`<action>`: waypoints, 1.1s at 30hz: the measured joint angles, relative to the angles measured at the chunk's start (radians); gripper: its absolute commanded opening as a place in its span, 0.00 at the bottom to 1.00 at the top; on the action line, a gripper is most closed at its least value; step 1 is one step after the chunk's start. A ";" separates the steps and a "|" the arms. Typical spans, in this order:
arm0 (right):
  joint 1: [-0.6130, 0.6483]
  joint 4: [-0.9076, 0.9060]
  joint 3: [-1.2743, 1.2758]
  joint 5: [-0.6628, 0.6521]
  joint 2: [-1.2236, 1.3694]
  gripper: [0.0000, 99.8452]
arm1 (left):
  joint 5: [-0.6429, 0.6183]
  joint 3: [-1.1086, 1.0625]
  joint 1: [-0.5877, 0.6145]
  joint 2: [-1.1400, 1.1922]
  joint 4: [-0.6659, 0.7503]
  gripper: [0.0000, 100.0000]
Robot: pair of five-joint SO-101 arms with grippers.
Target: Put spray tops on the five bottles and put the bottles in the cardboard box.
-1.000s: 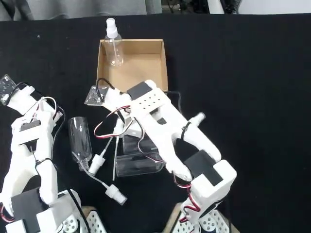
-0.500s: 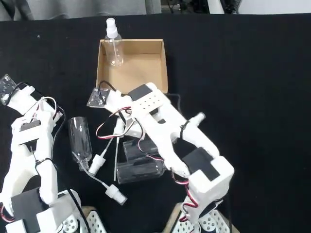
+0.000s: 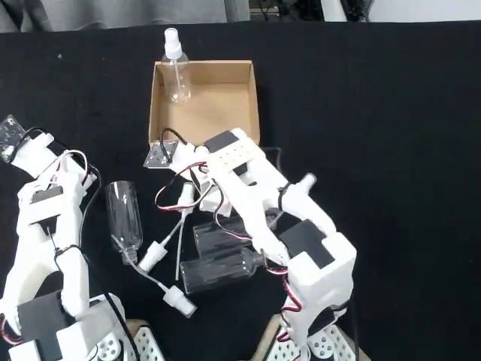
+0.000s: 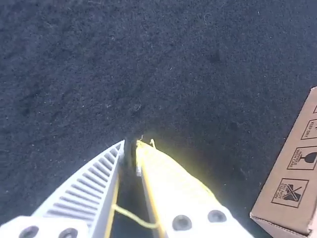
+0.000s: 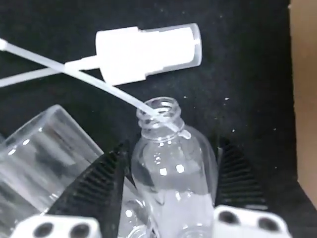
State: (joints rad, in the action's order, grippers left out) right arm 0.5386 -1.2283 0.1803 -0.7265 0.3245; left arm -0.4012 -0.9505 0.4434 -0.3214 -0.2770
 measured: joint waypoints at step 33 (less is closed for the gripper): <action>-0.002 -0.061 0.000 0.133 -0.282 0.04 | 0.000 0.000 0.002 0.000 0.000 0.03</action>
State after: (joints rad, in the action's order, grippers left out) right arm 0.5370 -1.2896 0.1803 -0.5930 0.0422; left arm -0.4012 -0.9505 0.4450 -0.3214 -0.2770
